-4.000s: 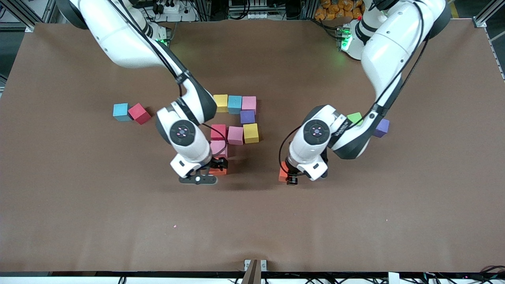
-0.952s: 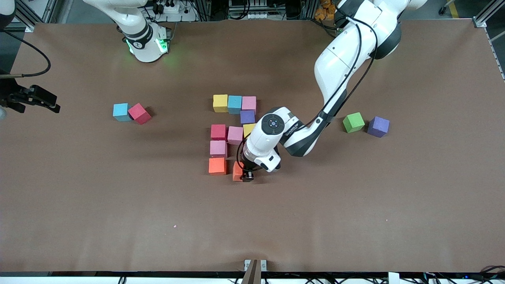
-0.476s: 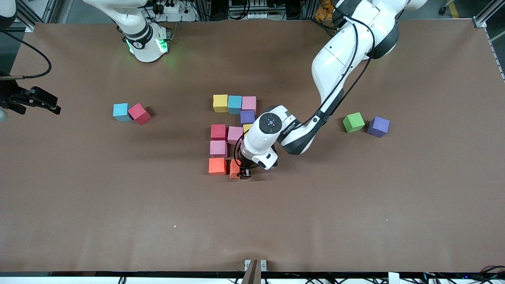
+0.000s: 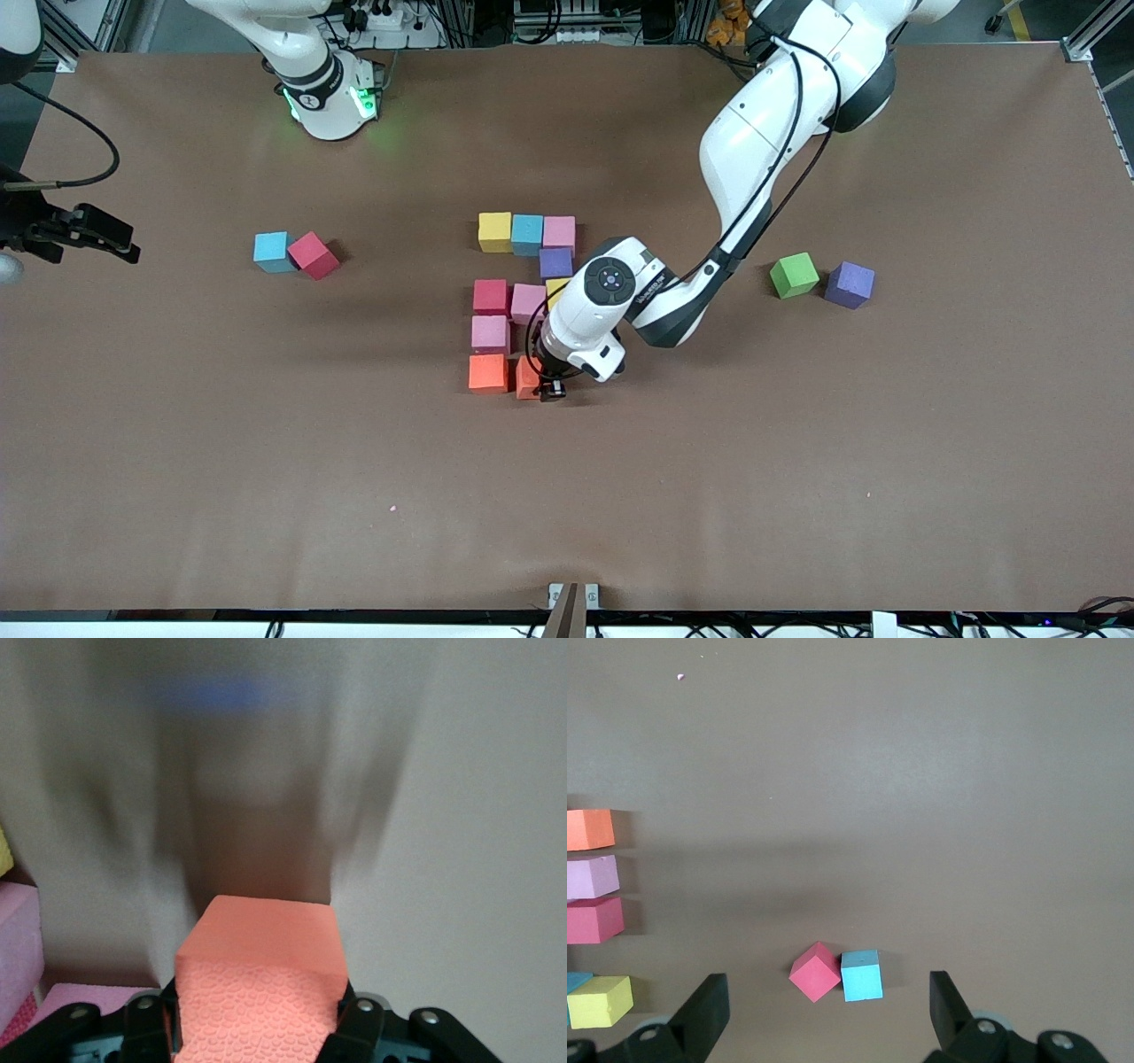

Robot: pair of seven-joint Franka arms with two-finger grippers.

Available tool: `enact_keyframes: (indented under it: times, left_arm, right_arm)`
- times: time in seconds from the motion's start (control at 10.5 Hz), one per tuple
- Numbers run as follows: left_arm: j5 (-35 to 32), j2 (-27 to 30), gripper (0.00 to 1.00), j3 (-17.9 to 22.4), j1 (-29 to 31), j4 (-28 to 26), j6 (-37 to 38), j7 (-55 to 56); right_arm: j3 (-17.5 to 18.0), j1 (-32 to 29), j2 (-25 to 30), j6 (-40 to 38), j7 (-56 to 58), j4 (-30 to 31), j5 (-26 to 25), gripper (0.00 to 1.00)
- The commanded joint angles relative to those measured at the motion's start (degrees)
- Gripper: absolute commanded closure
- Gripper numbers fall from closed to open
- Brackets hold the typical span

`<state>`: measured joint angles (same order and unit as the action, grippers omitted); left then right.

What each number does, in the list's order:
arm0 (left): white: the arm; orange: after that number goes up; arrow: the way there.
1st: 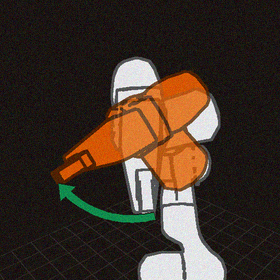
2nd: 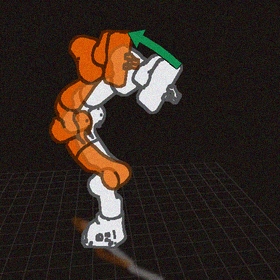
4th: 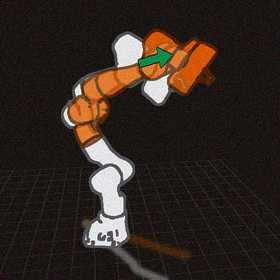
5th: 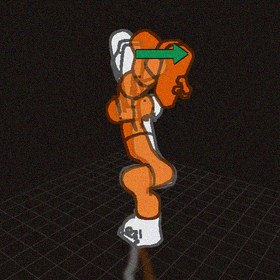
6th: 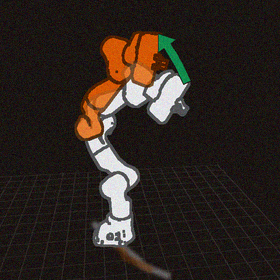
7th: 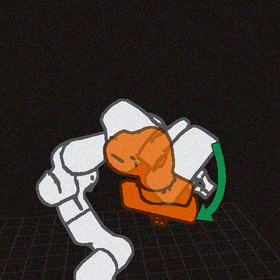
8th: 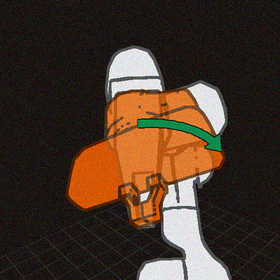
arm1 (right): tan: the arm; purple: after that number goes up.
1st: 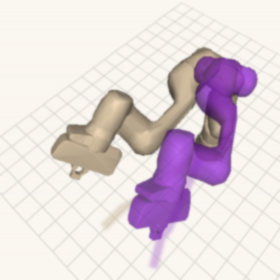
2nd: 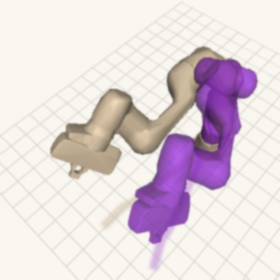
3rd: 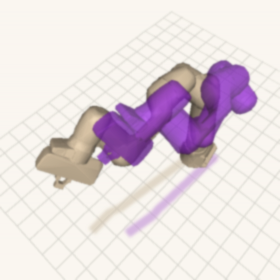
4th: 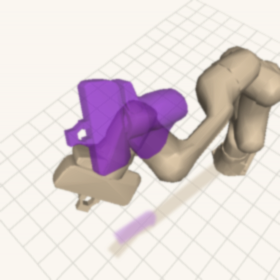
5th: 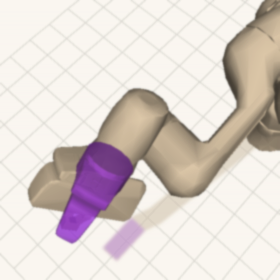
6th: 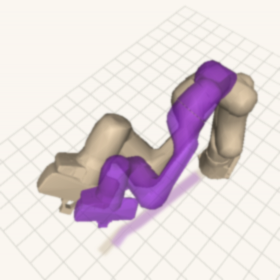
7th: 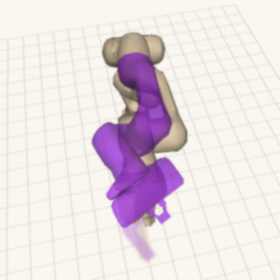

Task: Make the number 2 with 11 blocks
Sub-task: 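Lower the orange cube beside the first orange cube with the left gripper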

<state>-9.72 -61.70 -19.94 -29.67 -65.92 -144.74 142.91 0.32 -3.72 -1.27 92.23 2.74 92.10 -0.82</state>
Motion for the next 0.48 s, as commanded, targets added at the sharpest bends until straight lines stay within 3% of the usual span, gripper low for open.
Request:
enact_keyframes:
  times: [0.0, 0.38]
  left_arm:
    - [1.6, -1.3, 0.5, 0.9, -2.0, 1.0, 2.8, 0.6]
    - [1.6, -2.1, 0.5, 1.0, -2.3, 0.8, 3.3, 0.6]
  right_arm:
    - [0.3, -0.5, -0.6, -0.2, -0.3, -1.0, 0.7, 0.0]
    - [0.3, -0.5, -1.7, 0.2, -0.2, -1.3, 0.8, 0.0]
